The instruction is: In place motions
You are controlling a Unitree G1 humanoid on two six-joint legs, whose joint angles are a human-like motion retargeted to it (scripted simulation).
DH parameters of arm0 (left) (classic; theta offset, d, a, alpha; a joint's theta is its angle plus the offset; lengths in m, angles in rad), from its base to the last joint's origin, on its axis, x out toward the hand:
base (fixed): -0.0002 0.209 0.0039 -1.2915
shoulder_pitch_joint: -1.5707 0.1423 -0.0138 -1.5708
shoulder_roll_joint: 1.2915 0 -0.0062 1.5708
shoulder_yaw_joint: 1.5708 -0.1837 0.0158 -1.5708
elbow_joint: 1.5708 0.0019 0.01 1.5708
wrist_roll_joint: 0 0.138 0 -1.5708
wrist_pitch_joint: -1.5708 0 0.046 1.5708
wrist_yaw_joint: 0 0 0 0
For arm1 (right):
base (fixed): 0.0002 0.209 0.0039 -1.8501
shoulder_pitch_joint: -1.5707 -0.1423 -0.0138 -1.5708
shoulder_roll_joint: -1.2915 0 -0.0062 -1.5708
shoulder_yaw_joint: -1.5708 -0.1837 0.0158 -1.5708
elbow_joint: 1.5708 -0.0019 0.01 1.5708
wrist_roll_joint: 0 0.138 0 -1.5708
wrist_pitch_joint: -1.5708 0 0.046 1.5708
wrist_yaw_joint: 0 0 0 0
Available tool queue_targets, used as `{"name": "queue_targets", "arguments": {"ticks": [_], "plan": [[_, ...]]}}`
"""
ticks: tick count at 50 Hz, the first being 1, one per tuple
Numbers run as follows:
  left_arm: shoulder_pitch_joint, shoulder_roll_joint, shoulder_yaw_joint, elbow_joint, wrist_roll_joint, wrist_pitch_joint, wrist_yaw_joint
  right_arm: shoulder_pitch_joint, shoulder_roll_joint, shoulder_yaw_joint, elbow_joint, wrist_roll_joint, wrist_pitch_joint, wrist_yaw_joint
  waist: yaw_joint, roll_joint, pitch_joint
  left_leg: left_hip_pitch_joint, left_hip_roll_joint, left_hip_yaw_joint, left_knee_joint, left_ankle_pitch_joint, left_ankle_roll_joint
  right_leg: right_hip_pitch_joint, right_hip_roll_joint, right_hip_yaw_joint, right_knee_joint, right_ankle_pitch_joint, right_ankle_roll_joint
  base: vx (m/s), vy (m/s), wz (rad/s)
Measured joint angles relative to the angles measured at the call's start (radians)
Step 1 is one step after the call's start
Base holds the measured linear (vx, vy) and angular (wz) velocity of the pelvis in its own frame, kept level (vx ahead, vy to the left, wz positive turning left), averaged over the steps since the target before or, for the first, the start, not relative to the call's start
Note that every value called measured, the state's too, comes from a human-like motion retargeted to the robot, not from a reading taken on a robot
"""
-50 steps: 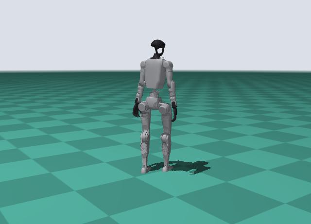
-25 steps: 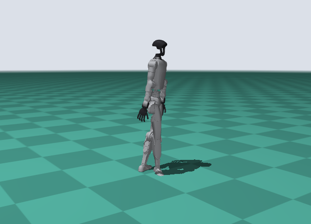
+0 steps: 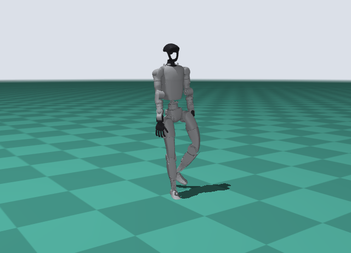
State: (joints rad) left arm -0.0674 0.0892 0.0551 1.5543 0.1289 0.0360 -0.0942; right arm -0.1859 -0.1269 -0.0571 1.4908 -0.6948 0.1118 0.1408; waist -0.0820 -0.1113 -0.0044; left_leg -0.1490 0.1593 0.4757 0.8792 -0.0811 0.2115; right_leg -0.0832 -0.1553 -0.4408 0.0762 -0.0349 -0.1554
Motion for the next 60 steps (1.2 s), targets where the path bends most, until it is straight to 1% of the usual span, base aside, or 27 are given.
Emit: {"name": "queue_targets", "arguments": {"ticks": [2, 3, 5, 7, 8, 9, 10, 11, 12, 13, 14, 15, 18, 21, 23, 25, 28, 30, 35, 41, 50, 56, 60], "plan": [[0.009, -0.009, 0.001, 0.023, 0.007, 0.004, 0.003, 0.000, 0.008, -0.003, -0.029, 0.014, -0.027, 0.016, 0.008, 0.015, -0.002, -0.033, -0.054, -0.080, -0.146, -0.035, -0.028, -0.005, 0.018, 0.052, -0.001, 0.007, 0.003, 0.15, 0.00, -1.32], [0.014, -0.014, 0.000, 0.034, 0.012, 0.004, 0.007, 0.005, 0.012, -0.008, -0.042, 0.030, -0.037, 0.022, 0.013, 0.025, -0.004, -0.043, -0.087, -0.137, -0.223, -0.032, -0.052, -0.005, 0.031, 0.073, -0.002, 0.008, 0.004, 0.20, -0.01, -1.25], [0.024, -0.022, -0.004, 0.051, 0.019, 0.002, 0.013, 0.016, 0.021, -0.023, -0.058, 0.076, -0.051, 0.025, 0.024, 0.052, -0.003, -0.048, -0.157, -0.289, -0.396, 0.001, -0.116, 0.001, 0.067, 0.110, -0.005, 0.009, 0.005, 0.23, -0.01, -1.16], [0.033, -0.028, -0.009, 0.061, 0.025, 0.002, 0.015, 0.023, 0.026, -0.037, -0.054, 0.126, -0.059, 0.016, 0.032, 0.088, 0.007, -0.021, -0.196, -0.426, -0.574, 0.059, -0.170, 0.017, 0.113, 0.139, -0.001, 0.003, 0.007, 0.24, 0.01, -1.07], [0.039, -0.030, -0.012, 0.064, 0.028, 0.002, 0.014, 0.026, 0.026, -0.042, -0.046, 0.145, -0.061, 0.009, 0.036, 0.104, 0.013, -0.001, -0.201, -0.462, -0.656, 0.123, -0.187, 0.029, 0.133, 0.153, 0.002, -0.002, 0.009, 0.28, 0.04, -0.84], [0.049, -0.033, -0.014, 0.066, 0.031, 0.002, 0.014, 0.034, 0.025, -0.043, -0.037, 0.155, -0.062, 0.001, 0.030, 0.109, 0.013, 0.021, -0.219, -0.492, -0.687, 0.126, -0.189, 0.039, 0.135, 0.160, 0.005, -0.005, 0.014, 0.34, 0.06, -0.54], [0.061, -0.036, -0.017, 0.068, 0.034, 0.002, 0.014, 0.044, 0.023, -0.043, -0.027, 0.161, -0.061, -0.008, 0.018, 0.107, 0.008, 0.042, -0.243, -0.520, -0.693, 0.097, -0.184, 0.049, 0.126, 0.164, 0.007, -0.008, 0.021, 0.39, 0.11, -0.21], [0.061, -0.039, -0.003, 0.077, 0.041, 0.008, 0.006, 0.042, 0.017, -0.037, -0.002, 0.151, -0.054, -0.020, -0.014, 0.125, 0.004, 0.033, -0.171, -0.379, -0.680, 0.099, -0.194, 0.056, 0.138, 0.161, 0.010, -0.015, 0.024, 0.38, 0.12, -0.05], [0.060, -0.042, 0.009, 0.083, 0.046, 0.014, 0.000, 0.043, 0.015, -0.034, 0.017, 0.142, -0.046, -0.035, -0.042, 0.135, -0.002, 0.025, -0.140, -0.319, -0.675, 0.099, -0.196, 0.061, 0.144, 0.158, 0.011, -0.021, 0.027, 0.28, 0.09, 0.03], [0.058, -0.043, 0.014, 0.086, 0.050, 0.020, 0.000, 0.053, 0.018, -0.036, 0.026, 0.136, -0.038, -0.053, -0.058, 0.131, -0.010, 0.023, -0.194, -0.417, -0.684, 0.098, -0.181, 0.061, 0.139, 0.157, 0.008, -0.023, 0.027, 0.18, 0.04, -0.08], [0.055, -0.042, 0.018, 0.084, 0.051, 0.023, 0.002, 0.062, 0.021, -0.037, 0.040, 0.141, -0.035, -0.080, -0.061, 0.129, -0.009, 0.037, -0.212, -0.442, -0.701, 0.098, -0.173, 0.065, 0.140, 0.163, 0.008, -0.024, 0.027, 0.13, 0.02, -0.29], [0.052, -0.040, 0.020, 0.080, 0.050, 0.024, 0.005, 0.070, 0.024, -0.038, 0.057, 0.151, -0.034, -0.110, -0.058, 0.127, -0.003, 0.060, -0.213, -0.430, -0.723, 0.099, -0.170, 0.072, 0.143, 0.173, 0.009, -0.026, 0.027, 0.17, 0.05, -0.78], [0.054, -0.025, 0.007, 0.051, 0.050, 0.012, -0.002, 0.093, 0.013, -0.041, 0.103, 0.177, -0.044, -0.137, 0.005, 0.119, 0.014, 0.121, -0.224, -0.360, -0.784, 0.106, -0.151, 0.088, 0.151, 0.241, 0.010, -0.023, 0.029, 0.21, 0.04, -1.06], [0.062, -0.014, 0.022, 0.043, 0.055, 0.014, 0.004, 0.131, 0.016, -0.064, 0.129, 0.134, -0.015, -0.150, 0.027, 0.121, -0.021, 0.149, -0.237, -0.322, -0.832, 0.103, -0.136, 0.074, 0.155, 0.280, 0.018, -0.029, 0.038, 0.28, 0.00, -0.66], [0.064, -0.012, 0.033, 0.052, 0.035, 0.016, 0.012, 0.146, 0.015, -0.077, 0.142, 0.115, -0.005, -0.157, 0.018, 0.123, -0.045, 0.146, -0.241, -0.319, -0.839, 0.096, -0.133, 0.061, 0.153, 0.285, 0.021, -0.032, 0.047, 0.16, 0.00, -0.18], [0.054, -0.011, 0.048, 0.068, -0.003, 0.022, 0.011, 0.151, 0.013, -0.078, 0.147, 0.118, 0.002, -0.158, -0.008, 0.127, -0.048, 0.139, -0.241, -0.321, -0.828, 0.085, -0.128, 0.060, 0.153, 0.284, 0.023, -0.033, 0.056, 0.04, 0.00, 0.03], [0.030, -0.007, 0.069, 0.080, -0.037, 0.035, -0.006, 0.147, 0.015, -0.078, 0.137, 0.131, 0.006, -0.152, -0.040, 0.130, -0.027, 0.144, -0.239, -0.317, -0.815, 0.071, -0.126, 0.067, 0.154, 0.287, 0.027, -0.034, 0.064, 0.00, 0.00, -0.07], [0.023, -0.004, 0.067, 0.070, -0.034, 0.038, -0.013, 0.144, 0.015, -0.075, 0.133, 0.134, 0.011, -0.144, -0.037, 0.129, -0.023, 0.156, -0.240, -0.302, -0.819, 0.064, -0.124, 0.067, 0.157, 0.303, 0.035, -0.037, 0.066, 0.04, 0.00, -0.37], [0.031, -0.009, 0.032, 0.039, -0.004, 0.024, 0.003, 0.142, 0.017, -0.066, 0.115, 0.103, 0.024, -0.116, -0.026, 0.131, -0.050, 0.157, -0.240, -0.281, -0.828, 0.049, -0.123, 0.053, 0.158, 0.325, 0.037, -0.035, 0.073, 0.07, 0.00, -0.22], [0.018, -0.020, 0.008, 0.038, 0.017, 0.025, -0.014, 0.119, 0.027, -0.041, 0.072, 0.080, 0.014, -0.084, -0.022, 0.128, -0.048, 0.159, -0.245, -0.278, -0.829, 0.037, -0.119, 0.056, 0.155, 0.329, 0.022, -0.024, 0.082, 0.00, 0.00, 0.00], [0.031, -0.032, -0.005, 0.064, 0.025, 0.025, -0.021, 0.094, 0.037, -0.020, 0.014, 0.055, -0.011, -0.018, 0.005, 0.113, -0.059, 0.158, -0.255, -0.268, -0.825, 0.019, -0.112, 0.046, 0.145, 0.342, 0.031, -0.008, 0.118, 0.00, 0.00, 0.00], [0.032, -0.022, -0.040, 0.116, 0.043, 0.041, -0.014, 0.074, 0.024, -0.010, -0.025, 0.019, -0.041, 0.018, 0.020, 0.095, -0.037, 0.168, -0.269, -0.240, -0.829, 0.013, -0.097, 0.027, 0.131, 0.363, 0.064, 0.005, 0.141, 0.00, 0.02, -0.20], [0.025, -0.006, -0.060, 0.142, 0.061, 0.049, -0.034, 0.050, 0.011, -0.007, -0.046, -0.011, -0.057, 0.025, 0.008, 0.084, -0.008, 0.176, -0.280, -0.206, -0.840, 0.010, -0.086, 0.015, 0.128, 0.382, 0.059, 0.048, 0.147, -0.08, 0.03, -0.45]]}}
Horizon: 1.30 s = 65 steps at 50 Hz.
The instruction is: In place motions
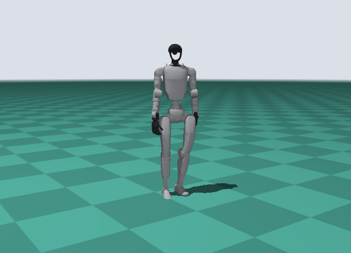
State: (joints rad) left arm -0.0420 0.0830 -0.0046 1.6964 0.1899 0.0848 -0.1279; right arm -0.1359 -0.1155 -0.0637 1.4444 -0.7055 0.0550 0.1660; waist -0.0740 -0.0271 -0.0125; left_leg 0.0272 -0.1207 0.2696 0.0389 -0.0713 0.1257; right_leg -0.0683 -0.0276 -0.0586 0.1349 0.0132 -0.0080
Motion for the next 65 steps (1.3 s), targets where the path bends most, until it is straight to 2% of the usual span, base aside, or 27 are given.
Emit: {"name": "queue_targets", "arguments": {"ticks": [5, 7, 10, 15, 20, 24, 27, 29, 35, 40, 42, 45, 47, 49, 51, 53, 56, 60, 65], "plan": [[0.004, 0.036, -0.014, 0.004, 0.009, -0.001, 0.002, -0.028, -0.001, 0.031, -0.057, -0.002, -0.023, 0.013, -0.038, -0.006, 0.046, 0.004, 0.016, 0.109, -0.021, -0.008, 0.006, -0.035, 0.021, 0.046, -0.020, 0.032, -0.011, -0.20, -0.04, -1.10], [0.003, 0.055, -0.016, 0.004, 0.013, 0.002, -0.002, -0.035, 0.008, 0.045, -0.081, 0.008, -0.029, 0.017, -0.064, -0.001, 0.061, 0.002, 0.037, 0.150, -0.028, -0.010, 0.004, -0.046, 0.017, -0.013, -0.023, -0.006, -0.041, -0.29, -0.08, -1.17], [0.005, 0.086, -0.023, 0.004, 0.028, 0.015, -0.006, -0.030, 0.020, 0.058, -0.104, 0.024, -0.041, 0.016, -0.097, 0.006, 0.075, 0.002, 0.072, 0.227, -0.038, -0.017, -0.006, -0.050, -0.023, -0.194, -0.042, -0.081, -0.054, -0.32, -0.08, -1.49], [0.020, 0.108, -0.010, 0.000, 0.036, 0.018, 0.026, -0.013, 0.028, 0.068, -0.071, 0.017, -0.035, -0.010, -0.049, 0.009, 0.065, 0.019, 0.131, 0.455, -0.049, -0.048, -0.039, -0.053, -0.096, -0.542, -0.028, -0.175, -0.042, -0.31, -0.12, -2.36], [0.033, 0.089, 0.031, -0.026, -0.006, 0.012, 0.034, 0.004, 0.012, 0.053, -0.010, 0.007, -0.011, -0.051, -0.062, 0.034, 0.040, 0.036, 0.171, 0.649, -0.057, -0.076, -0.076, -0.018, -0.134, -0.841, 0.003, -0.172, -0.045, -0.28, -0.07, -2.01], [0.005, 0.068, 0.035, -0.036, -0.021, 0.018, 0.031, 0.036, -0.020, -0.007, 0.069, 0.068, 0.008, -0.105, -0.056, 0.045, 0.010, 0.052, 0.187, 0.756, -0.047, -0.102, -0.110, 0.036, -0.144, -0.998, -0.013, -0.134, -0.068, -0.23, -0.12, -1.78], [-0.007, 0.058, 0.028, -0.062, -0.025, 0.015, 0.025, 0.059, -0.037, -0.049, 0.140, 0.123, 0.026, -0.147, -0.062, 0.023, -0.013, 0.072, 0.177, 0.782, -0.032, -0.118, -0.135, 0.066, -0.133, -0.982, -0.091, -0.079, -0.035, -0.16, -0.20, -1.13], [-0.005, 0.057, 0.032, -0.084, -0.025, 0.008, 0.012, 0.076, -0.045, -0.068, 0.187, 0.152, 0.040, -0.175, -0.064, 0.002, -0.031, 0.095, 0.170, 0.803, -0.022, -0.121, -0.157, 0.067, -0.107, -0.921, -0.154, -0.036, -0.035, -0.03, -0.17, -1.18], [-0.016, 0.040, 0.058, -0.109, -0.069, 0.000, 0.032, 0.103, -0.048, -0.111, 0.233, 0.155, 0.064, -0.188, -0.067, -0.004, -0.049, 0.162, 0.221, 0.873, 0.024, -0.093, -0.187, 0.061, -0.065, -0.801, -0.192, -0.044, -0.055, -0.14, -0.31, -1.03], [0.004, 0.037, 0.100, -0.108, -0.087, 0.001, -0.011, 0.101, -0.034, -0.066, 0.184, 0.090, 0.066, -0.149, -0.138, 0.006, -0.092, 0.220, 0.263, 0.895, 0.070, 0.007, -0.189, 0.030, -0.058, -0.692, -0.159, -0.070, -0.073, -0.06, -0.26, -1.15], [0.012, 0.041, 0.100, -0.108, -0.081, -0.002, -0.004, 0.091, -0.020, -0.053, 0.163, 0.085, 0.063, -0.130, -0.165, -0.009, -0.095, 0.241, 0.273, 0.878, 0.110, 0.068, -0.155, 0.038, -0.065, -0.664, -0.160, -0.073, -0.076, -0.10, -0.29, -1.05], [0.015, 0.055, 0.091, -0.108, -0.061, -0.004, 0.004, 0.080, 0.006, -0.035, 0.132, 0.093, 0.056, -0.097, -0.187, -0.053, -0.091, 0.268, 0.286, 0.831, 0.192, 0.142, -0.067, 0.058, -0.093, -0.627, -0.162, -0.072, -0.080, -0.07, -0.31, -1.09], [0.017, 0.063, 0.074, -0.108, -0.030, 0.001, 0.004, 0.082, 0.021, -0.031, 0.110, 0.093, 0.053, -0.070, -0.163, -0.100, -0.086, 0.259, 0.317, 0.734, 0.329, 0.157, 0.040, 0.078, -0.124, -0.559, -0.162, -0.067, -0.088, 0.08, -0.31, -1.60], [0.008, 0.063, 0.057, -0.104, -0.021, 0.004, 0.009, 0.079, 0.026, -0.032, 0.095, 0.084, 0.050, -0.053, -0.131, -0.115, -0.076, 0.195, 0.374, 0.607, 0.500, 0.124, 0.071, 0.085, -0.126, -0.500, -0.162, -0.062, -0.099, 0.05, -0.22, -1.53], [-0.005, 0.054, 0.050, -0.104, -0.026, 0.009, 0.017, 0.068, 0.026, -0.027, 0.086, 0.076, 0.047, -0.046, -0.102, -0.106, -0.062, 0.096, 0.402, 0.441, 0.638, 0.086, 0.048, 0.080, -0.106, -0.450, -0.161, -0.057, -0.110, -0.04, -0.17, -1.36], [-0.017, 0.039, 0.050, -0.117, -0.030, 0.019, 0.018, 0.053, 0.022, -0.016, 0.079, 0.068, 0.043, -0.049, -0.082, -0.096, -0.048, -0.002, 0.372, 0.268, 0.717, 0.068, 0.010, 0.071, -0.091, -0.399, -0.156, -0.049, -0.117, -0.08, -0.11, -1.27], [-0.031, 0.022, 0.036, -0.141, -0.017, 0.024, 0.012, 0.032, 0.008, -0.006, 0.081, 0.060, 0.038, -0.054, -0.082, -0.085, -0.038, -0.065, 0.353, 0.209, 0.733, 0.019, -0.001, 0.058, -0.087, -0.356, -0.148, -0.041, -0.117, -0.03, -0.05, -0.78], [-0.041, 0.010, 0.001, -0.158, 0.020, 0.017, 0.017, 0.019, -0.007, -0.015, 0.085, 0.059, 0.043, -0.059, -0.093, -0.065, -0.035, -0.126, 0.290, 0.144, 0.635, -0.066, -0.032, 0.047, -0.076, -0.324, -0.145, -0.035, -0.111, 0.02, -0.03, -0.47], [-0.039, -0.001, -0.029, -0.157, 0.058, 0.013, 0.016, 0.028, -0.020, -0.041, 0.091, 0.079, 0.044, -0.079, -0.064, -0.011, -0.024, -0.147, 0.148, -0.068, 0.311, -0.054, -0.136, 0.046, -0.013, -0.262, -0.141, -0.033, -0.109, 0.09, 0.00, -0.77]]}}
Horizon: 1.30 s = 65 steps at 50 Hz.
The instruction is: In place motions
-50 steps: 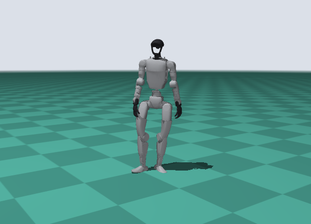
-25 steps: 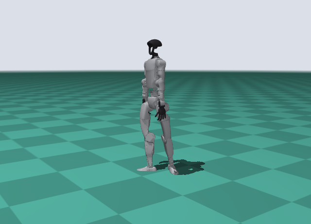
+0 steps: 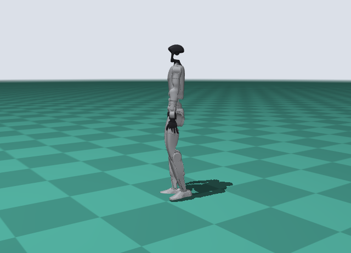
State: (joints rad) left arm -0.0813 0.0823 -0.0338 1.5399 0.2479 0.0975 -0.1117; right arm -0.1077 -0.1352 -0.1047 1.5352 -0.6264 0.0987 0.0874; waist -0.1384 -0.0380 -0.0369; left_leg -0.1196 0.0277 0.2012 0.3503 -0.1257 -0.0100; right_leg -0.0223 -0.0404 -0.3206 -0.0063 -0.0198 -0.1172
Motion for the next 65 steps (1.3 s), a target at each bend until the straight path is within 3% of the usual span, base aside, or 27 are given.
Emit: {"name": "queue_targets", "arguments": {"ticks": [2, 3, 5, 8, 15, 20, 30, 43, 52, 58, 60, 63, 65], "plan": [[0.012, -0.006, 0.000, 0.004, 0.004, -0.001, 0.001, 0.007, -0.005, -0.005, 0.011, 0.003, 0.001, -0.006, 0.024, 0.021, 0.004, 0.013, -0.050, -0.075, -0.137, 0.077, 0.019, 0.007, 0.031, 0.038, 0.004, -0.003, -0.002, 0.20, 0.04, -1.03], [0.025, -0.010, 0.001, 0.007, 0.004, -0.002, 0.003, 0.014, -0.007, -0.006, 0.018, 0.001, 0.003, -0.009, 0.029, 0.022, -0.003, 0.028, -0.087, -0.131, -0.172, 0.092, 0.059, 0.008, 0.031, 0.054, 0.007, -0.004, 0.001, 0.26, 0.06, -0.82], [0.041, -0.016, 0.023, 0.022, 0.003, -0.004, -0.003, 0.013, -0.010, 0.002, 0.037, -0.013, 0.014, -0.014, 0.009, 0.038, -0.020, 0.039, 0.007, 0.066, -0.187, 0.111, 0.035, -0.001, 0.043, 0.071, 0.016, -0.008, 0.005, 0.24, 0.05, -0.56], [0.054, -0.014, 0.055, 0.056, -0.001, 0.002, -0.006, 0.018, 0.012, 0.011, 0.046, 0.001, 0.032, -0.043, -0.036, 0.035, -0.025, 0.065, -0.054, -0.013, -0.239, 0.121, 0.064, -0.005, 0.039, 0.083, 0.024, -0.009, 0.012, 0.15, 0.01, -0.31], [0.073, 0.009, 0.069, 0.132, 0.006, 0.024, 0.007, 0.068, 0.050, 0.002, 0.037, 0.025, 0.023, -0.013, -0.012, 0.037, -0.056, 0.120, -0.071, 0.082, -0.308, 0.118, 0.099, -0.016, 0.060, 0.169, 0.034, -0.003, 0.021, 0.17, 0.01, -0.65], [0.074, 0.009, 0.103, 0.123, -0.037, 0.018, -0.003, 0.069, 0.054, 0.028, 0.049, 0.017, 0.023, -0.034, 0.018, 0.028, -0.059, 0.137, -0.071, 0.155, -0.303, 0.097, 0.102, -0.005, 0.077, 0.236, 0.027, 0.000, 0.014, 0.08, 0.03, -0.64], [0.049, 0.005, 0.089, 0.064, -0.047, 0.006, -0.017, 0.049, 0.039, 0.018, 0.040, 0.014, 0.025, -0.023, -0.022, 0.041, -0.068, 0.144, -0.081, 0.151, -0.306, 0.091, 0.113, -0.027, 0.050, 0.227, 0.045, 0.011, 0.046, 0.04, 0.03, 0.03], [0.039, 0.025, 0.087, 0.042, -0.048, -0.004, -0.022, 0.021, 0.072, 0.063, -0.014, 0.040, -0.003, 0.011, -0.030, 0.042, -0.046, 0.140, -0.057, 0.166, -0.309, 0.101, 0.096, -0.045, 0.065, 0.236, 0.053, 0.027, 0.042, -0.02, -0.03, 0.00], [0.031, 0.032, 0.091, 0.019, -0.050, 0.006, -0.018, 0.026, 0.067, 0.079, 0.023, 0.027, 0.008, -0.023, -0.022, 0.034, -0.017, 0.063, -0.039, 0.051, -0.266, 0.137, 0.077, -0.031, 0.058, 0.114, 0.030, 0.019, 0.008, -0.06, -0.09, 0.66], [0.002, 0.022, 0.046, -0.029, -0.048, -0.001, -0.016, 0.043, 0.029, 0.051, 0.051, 0.043, 0.018, -0.053, 0.040, 0.034, 0.044, -0.010, -0.069, -0.086, -0.228, 0.190, 0.077, 0.007, 0.036, -0.054, 0.003, -0.004, -0.007, -0.11, -0.02, 1.42], [-0.004, 0.015, 0.027, -0.044, -0.049, -0.005, -0.014, 0.050, 0.011, 0.040, 0.064, 0.047, 0.025, -0.054, 0.069, 0.027, 0.064, -0.015, -0.068, -0.045, -0.226, 0.173, 0.094, 0.024, 0.019, -0.122, -0.006, -0.014, -0.009, -0.11, 0.06, 1.74], [0.019, 0.002, 0.009, -0.056, -0.054, -0.019, 0.001, 0.075, -0.014, 0.032, 0.076, 0.034, 0.035, -0.060, 0.100, 0.016, 0.059, 0.000, -0.023, 0.189, -0.245, 0.097, 0.116, 0.039, -0.014, -0.231, -0.016, -0.034, -0.003, -0.05, 0.11, 1.97], [0.036, -0.001, 0.004, -0.056, -0.061, -0.029, 0.014, 0.086, -0.030, 0.023, 0.076, 0.018, 0.041, -0.069, 0.092, 0.011, 0.048, 0.017, 0.013, 0.362, -0.253, 0.042, 0.098, 0.046, -0.036, -0.326, -0.022, -0.049, 0.006, -0.05, 0.11, 2.43]]}}
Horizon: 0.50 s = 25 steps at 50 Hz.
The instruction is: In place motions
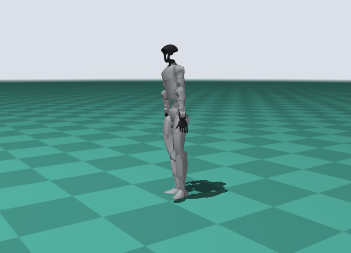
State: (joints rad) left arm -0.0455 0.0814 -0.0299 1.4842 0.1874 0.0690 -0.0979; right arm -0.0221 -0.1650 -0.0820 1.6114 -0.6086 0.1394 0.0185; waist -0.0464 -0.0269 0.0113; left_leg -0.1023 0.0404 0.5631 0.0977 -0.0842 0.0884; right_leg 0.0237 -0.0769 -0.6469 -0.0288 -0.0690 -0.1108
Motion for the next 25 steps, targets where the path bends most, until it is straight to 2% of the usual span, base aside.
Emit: {"name": "queue_targets", "arguments": {"ticks": [3, 5, 10, 13, 15, 16, 17, 20, 25], "plan": [[0.019, 0.007, 0.003, 0.020, -0.002, -0.004, 0.016, 0.016, -0.017, -0.014, -0.014, -0.008, -0.003, -0.013, -0.025, -0.002, -0.012, 0.036, 0.034, 0.237, -0.004, -0.043, -0.021, 0.016, -0.022, -0.146, -0.008, -0.024, 0.016, -0.03, 0.13, 2.50], [0.025, 0.018, 0.004, 0.046, 0.008, -0.001, 0.025, 0.026, -0.028, -0.025, -0.023, 0.003, -0.010, -0.012, -0.035, -0.005, -0.017, 0.059, 0.047, 0.324, 0.001, -0.054, -0.029, 0.028, -0.033, -0.223, -0.011, -0.039, 0.025, -0.02, 0.12, 2.37], [0.035, 0.049, 0.031, 0.128, 0.016, 0.013, 0.057, 0.026, -0.043, -0.051, -0.021, 0.031, -0.030, 0.009, -0.002, -0.030, -0.035, 0.108, 0.069, 0.391, 0.060, -0.062, -0.001, 0.044, -0.058, -0.330, -0.017, -0.061, 0.045, 0.05, 0.11, 1.70], [0.061, 0.055, 0.068, 0.152, -0.005, 0.018, 0.059, 0.013, -0.047, -0.048, -0.027, 0.035, -0.039, 0.020, 0.028, -0.037, -0.047, 0.160, 0.064, 0.461, 0.061, -0.028, 0.012, 0.045, -0.069, -0.371, -0.009, -0.068, 0.057, 0.09, 0.21, 1.11], [0.067, 0.053, 0.101, 0.174, -0.021, 0.021, 0.055, -0.007, -0.050, -0.047, -0.042, 0.027, -0.048, 0.037, 0.036, -0.027, -0.053, 0.182, 0.055, 0.471, 0.050, 0.032, 0.024, 0.047, -0.063, -0.401, -0.009, -0.069, 0.066, 0.07, 0.17, 0.98], [0.074, 0.050, 0.113, 0.182, -0.027, 0.022, 0.055, -0.012, -0.049, -0.045, -0.053, 0.024, -0.054, 0.042, 0.042, -0.012, -0.057, 0.184, 0.054, 0.450, 0.033, 0.037, -0.015, 0.047, -0.048, -0.409, -0.007, -0.072, 0.069, 0.10, 0.20, 0.74], [0.081, 0.047, 0.124, 0.191, -0.032, 0.024, 0.055, -0.016, -0.048, -0.044, -0.066, 0.021, -0.062, 0.048, 0.049, 0.002, -0.061, 0.185, 0.047, 0.435, 0.011, 0.035, -0.040, 0.048, -0.035, -0.415, -0.005, -0.074, 0.072, 0.15, 0.26, 0.53], [0.097, 0.030, 0.142, 0.212, -0.031, 0.028, 0.047, -0.024, -0.044, -0.042, -0.119, 0.018, -0.088, 0.076, 0.074, 0.041, -0.071, 0.187, 0.004, 0.405, -0.082, 0.001, -0.042, 0.053, -0.002, -0.424, -0.002, -0.074, 0.081, 0.15, 0.24, 0.41], [0.109, -0.002, 0.161, 0.209, 0.022, 0.029, 0.032, -0.027, -0.011, -0.058, -0.214, 0.056, -0.105, 0.125, 0.092, 0.067, -0.082, 0.176, -0.005, 0.352, -0.107, -0.005, -0.079, 0.055, -0.004, -0.446, 0.013, -0.060, 0.102, 0.15, 0.25, 0.28]]}}
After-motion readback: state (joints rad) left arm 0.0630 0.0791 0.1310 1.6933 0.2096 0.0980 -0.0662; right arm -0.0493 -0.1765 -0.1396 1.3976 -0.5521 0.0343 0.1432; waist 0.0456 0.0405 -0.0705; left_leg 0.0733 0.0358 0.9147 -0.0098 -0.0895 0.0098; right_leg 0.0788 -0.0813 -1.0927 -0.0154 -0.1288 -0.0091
